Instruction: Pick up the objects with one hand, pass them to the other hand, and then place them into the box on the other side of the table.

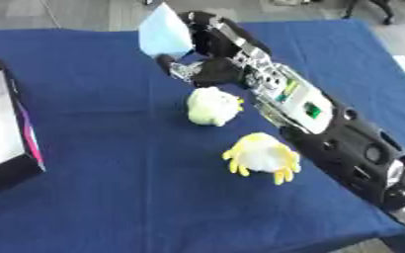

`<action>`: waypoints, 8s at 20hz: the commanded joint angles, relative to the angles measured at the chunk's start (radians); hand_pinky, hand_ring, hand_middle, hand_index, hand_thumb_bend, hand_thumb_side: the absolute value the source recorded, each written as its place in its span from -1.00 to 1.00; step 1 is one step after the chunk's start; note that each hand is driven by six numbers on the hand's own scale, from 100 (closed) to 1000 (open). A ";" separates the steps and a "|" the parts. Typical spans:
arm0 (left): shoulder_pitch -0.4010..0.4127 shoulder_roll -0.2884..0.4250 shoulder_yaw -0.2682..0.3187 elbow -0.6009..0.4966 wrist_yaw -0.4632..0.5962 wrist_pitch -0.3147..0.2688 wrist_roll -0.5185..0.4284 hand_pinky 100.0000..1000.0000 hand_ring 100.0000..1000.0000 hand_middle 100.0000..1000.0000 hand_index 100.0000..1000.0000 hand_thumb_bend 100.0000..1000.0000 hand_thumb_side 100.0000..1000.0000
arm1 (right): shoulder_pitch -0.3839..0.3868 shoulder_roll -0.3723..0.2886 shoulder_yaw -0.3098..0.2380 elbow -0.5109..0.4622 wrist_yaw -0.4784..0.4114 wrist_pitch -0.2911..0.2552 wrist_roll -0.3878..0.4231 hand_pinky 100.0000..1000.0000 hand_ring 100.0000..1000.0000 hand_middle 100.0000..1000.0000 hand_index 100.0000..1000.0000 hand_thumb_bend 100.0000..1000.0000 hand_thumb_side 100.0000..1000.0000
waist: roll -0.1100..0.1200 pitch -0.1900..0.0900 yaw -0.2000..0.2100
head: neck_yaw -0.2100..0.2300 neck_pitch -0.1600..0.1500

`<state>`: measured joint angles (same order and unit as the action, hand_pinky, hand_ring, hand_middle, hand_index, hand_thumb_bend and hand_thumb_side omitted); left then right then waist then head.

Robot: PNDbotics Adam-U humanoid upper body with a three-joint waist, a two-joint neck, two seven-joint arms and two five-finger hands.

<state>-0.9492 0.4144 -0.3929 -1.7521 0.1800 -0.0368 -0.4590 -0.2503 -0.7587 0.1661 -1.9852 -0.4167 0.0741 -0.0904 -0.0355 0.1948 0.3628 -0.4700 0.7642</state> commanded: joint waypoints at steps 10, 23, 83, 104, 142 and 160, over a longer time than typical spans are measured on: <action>-0.093 -0.072 -0.090 0.094 -0.157 -0.007 -0.046 1.00 0.57 0.54 0.57 -1.00 -0.23 | -0.040 0.014 0.049 -0.015 0.078 -0.025 -0.001 0.34 0.03 0.16 0.23 -1.00 -1.00 | 0.028 -0.035 0.017 | 0.002 0.006; -0.139 -0.152 -0.148 0.227 -0.323 -0.014 -0.057 1.00 0.59 0.55 0.64 -1.00 -0.15 | -0.079 0.041 0.099 -0.015 0.142 -0.041 0.020 0.34 0.03 0.16 0.22 -0.98 -1.00 | 0.028 -0.024 0.033 | 0.005 0.006; -0.097 -0.231 -0.175 0.224 -0.508 0.101 -0.104 1.00 0.71 0.51 0.71 -0.98 -0.44 | -0.068 0.072 0.146 -0.015 0.260 -0.030 0.074 0.33 0.03 0.15 0.22 -0.98 -1.00 | 0.013 0.014 0.025 | 0.019 0.006; -0.076 -0.219 -0.164 0.161 -0.518 0.099 -0.037 1.00 0.72 0.52 0.77 -0.94 -0.63 | -0.065 0.078 0.147 -0.015 0.251 -0.008 0.057 0.32 0.02 0.15 0.21 -1.00 -1.00 | 0.011 0.018 0.028 | 0.022 0.006; -0.048 -0.249 -0.132 0.247 -0.533 0.148 -0.113 1.00 0.74 0.53 0.75 -1.00 -0.72 | -0.062 0.083 0.150 -0.015 0.283 -0.044 0.058 0.32 0.02 0.14 0.21 -1.00 -1.00 | 0.010 0.029 0.023 | 0.030 0.006; -0.042 -0.260 -0.129 0.260 -0.522 0.172 -0.124 1.00 0.73 0.53 0.75 -1.00 -0.52 | -0.059 0.086 0.154 -0.015 0.295 -0.050 0.067 0.32 0.02 0.15 0.21 -1.00 -1.00 | 0.009 0.034 0.022 | 0.031 0.006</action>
<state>-0.9760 0.1560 -0.5327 -1.4815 -0.3453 0.1359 -0.5774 -0.3017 -0.6639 0.3231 -1.9795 -0.1277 0.0269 -0.0263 -0.0205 0.2256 0.3849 -0.4418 0.7644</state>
